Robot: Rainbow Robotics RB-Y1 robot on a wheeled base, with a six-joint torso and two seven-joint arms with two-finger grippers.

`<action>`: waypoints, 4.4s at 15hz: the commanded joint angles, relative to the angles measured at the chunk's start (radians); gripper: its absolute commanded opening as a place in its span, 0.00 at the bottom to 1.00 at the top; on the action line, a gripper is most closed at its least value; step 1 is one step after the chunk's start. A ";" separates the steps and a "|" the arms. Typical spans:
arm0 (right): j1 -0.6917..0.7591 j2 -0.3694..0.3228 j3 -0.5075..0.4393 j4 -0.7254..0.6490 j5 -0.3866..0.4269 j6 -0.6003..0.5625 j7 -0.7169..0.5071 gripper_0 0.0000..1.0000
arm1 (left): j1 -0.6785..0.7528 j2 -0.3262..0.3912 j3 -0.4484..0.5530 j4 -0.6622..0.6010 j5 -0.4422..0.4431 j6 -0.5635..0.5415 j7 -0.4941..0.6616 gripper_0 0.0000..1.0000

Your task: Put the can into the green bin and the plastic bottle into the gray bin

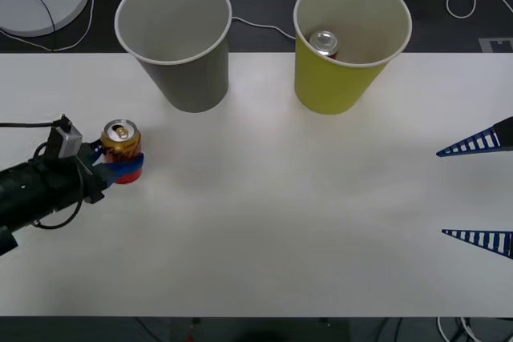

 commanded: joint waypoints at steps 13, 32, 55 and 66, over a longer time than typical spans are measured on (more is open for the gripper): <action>0.000 0.000 0.000 0.000 0.000 0.000 0.000 1.00 | -0.144 0.417 0.096 -0.226 -0.131 -0.488 0.471 0.00; 0.000 0.000 0.000 0.000 0.000 0.000 0.000 1.00 | -0.931 0.423 -0.307 -0.246 -0.245 -0.656 1.003 0.00; 0.000 0.000 0.000 0.000 0.000 0.000 0.000 1.00 | -1.679 -0.280 -0.656 0.598 -0.691 -0.503 1.126 0.00; 0.000 0.000 0.000 0.000 0.000 0.000 0.000 1.00 | -1.704 -0.373 -0.656 0.740 -0.739 -0.346 1.127 0.00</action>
